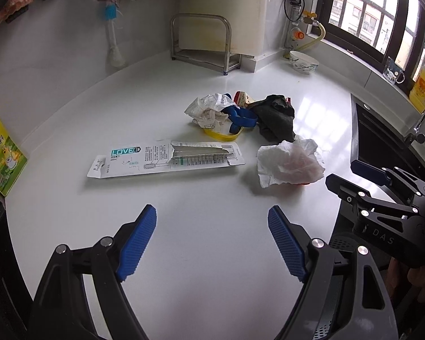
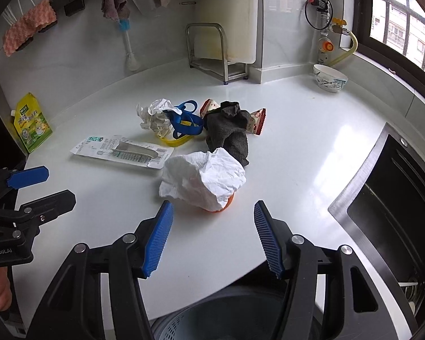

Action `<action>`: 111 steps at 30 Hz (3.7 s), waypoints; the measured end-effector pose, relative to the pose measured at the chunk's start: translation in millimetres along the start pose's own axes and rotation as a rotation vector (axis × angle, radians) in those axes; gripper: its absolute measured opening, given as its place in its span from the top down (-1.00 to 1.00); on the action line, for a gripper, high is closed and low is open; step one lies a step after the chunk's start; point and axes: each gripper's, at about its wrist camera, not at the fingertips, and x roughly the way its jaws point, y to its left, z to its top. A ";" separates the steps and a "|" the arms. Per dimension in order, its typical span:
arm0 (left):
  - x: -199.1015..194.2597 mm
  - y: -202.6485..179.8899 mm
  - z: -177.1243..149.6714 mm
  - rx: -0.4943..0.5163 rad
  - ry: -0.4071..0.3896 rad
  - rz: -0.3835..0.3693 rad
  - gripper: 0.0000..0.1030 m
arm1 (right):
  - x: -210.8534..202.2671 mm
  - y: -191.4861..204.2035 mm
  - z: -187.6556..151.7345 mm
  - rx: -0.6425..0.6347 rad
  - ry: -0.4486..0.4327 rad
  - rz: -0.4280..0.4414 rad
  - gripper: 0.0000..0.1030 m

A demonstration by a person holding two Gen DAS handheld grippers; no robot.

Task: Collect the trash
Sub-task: 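Move the right gripper to the white tissue and grasp it, then lift the tissue with the right gripper while the left gripper grasps the orange peel, then carry the tissue and orange peel over the grey trash bin with both grippers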

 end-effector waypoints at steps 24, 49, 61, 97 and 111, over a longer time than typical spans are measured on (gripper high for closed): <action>51.2 25.2 30.6 0.124 0.008 -0.105 -0.55 | 68.9 22.4 26.3 -0.032 0.051 -0.154 0.61; 51.5 34.4 42.6 0.236 -0.058 -0.150 -0.55 | -35.8 -19.5 23.0 0.272 -0.102 -0.080 0.88; 46.7 -24.1 22.4 0.203 -0.037 -0.230 -0.55 | -73.6 -63.7 -20.8 0.381 -0.085 -0.212 0.88; 120.7 -171.4 25.8 0.197 -0.008 -0.099 0.45 | -96.7 -127.6 -110.8 0.574 -0.084 -0.246 0.88; 82.4 -148.1 16.2 0.211 0.010 -0.091 0.53 | -105.6 -110.8 -105.2 0.508 -0.076 -0.210 0.88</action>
